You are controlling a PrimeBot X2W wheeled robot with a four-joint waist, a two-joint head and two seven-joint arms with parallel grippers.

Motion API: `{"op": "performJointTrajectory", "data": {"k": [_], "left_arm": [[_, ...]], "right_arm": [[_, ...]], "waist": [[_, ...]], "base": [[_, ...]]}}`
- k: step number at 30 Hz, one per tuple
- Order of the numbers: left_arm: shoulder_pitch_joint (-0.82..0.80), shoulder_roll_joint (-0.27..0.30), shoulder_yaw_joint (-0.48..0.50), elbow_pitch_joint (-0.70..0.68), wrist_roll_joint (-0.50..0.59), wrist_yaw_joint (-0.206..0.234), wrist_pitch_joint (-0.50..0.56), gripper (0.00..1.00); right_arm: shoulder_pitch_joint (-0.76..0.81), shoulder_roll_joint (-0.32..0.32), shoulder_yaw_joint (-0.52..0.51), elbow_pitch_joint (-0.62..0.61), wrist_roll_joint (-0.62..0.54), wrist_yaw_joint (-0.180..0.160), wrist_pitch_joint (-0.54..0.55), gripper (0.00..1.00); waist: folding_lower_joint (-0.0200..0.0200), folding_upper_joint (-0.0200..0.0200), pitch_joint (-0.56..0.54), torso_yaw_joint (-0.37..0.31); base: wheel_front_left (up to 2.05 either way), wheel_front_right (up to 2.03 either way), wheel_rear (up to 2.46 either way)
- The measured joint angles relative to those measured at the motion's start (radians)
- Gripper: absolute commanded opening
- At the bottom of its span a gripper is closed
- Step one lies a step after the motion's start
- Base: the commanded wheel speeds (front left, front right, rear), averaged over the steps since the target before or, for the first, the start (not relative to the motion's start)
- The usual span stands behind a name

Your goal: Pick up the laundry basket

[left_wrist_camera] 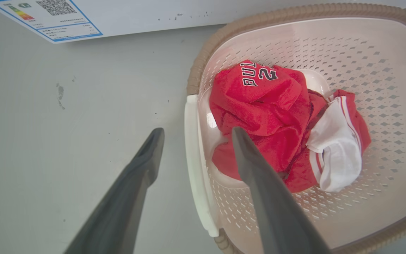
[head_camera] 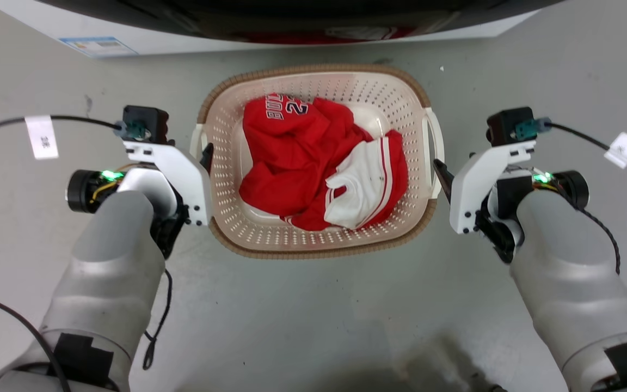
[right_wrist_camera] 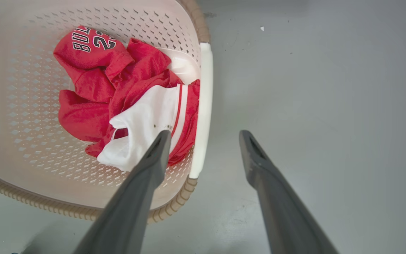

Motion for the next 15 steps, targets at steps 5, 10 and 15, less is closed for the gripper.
{"op": "performJointTrajectory", "data": {"k": [5,10,15], "left_arm": [[-0.04,0.017,-0.045,0.022,-0.047,0.0,0.031,1.0],[-0.081,0.025,-0.078,0.037,-0.089,0.0,0.054,1.0],[-0.113,0.024,-0.106,0.056,-0.128,0.0,0.074,1.0]], "right_arm": [[-0.062,0.0,0.057,0.053,0.053,0.0,0.008,1.0],[-0.121,0.0,0.101,0.101,0.094,0.0,0.022,1.0],[-0.156,0.0,0.151,0.132,0.14,0.0,0.044,1.0]], "waist": [[0.0,0.0,0.047,-0.009],[0.0,0.0,0.091,-0.011],[0.0,0.0,0.127,-0.008]], "base": [[0.0,0.0,0.0],[0.0,0.0,0.0],[0.0,0.0,0.0]]}}
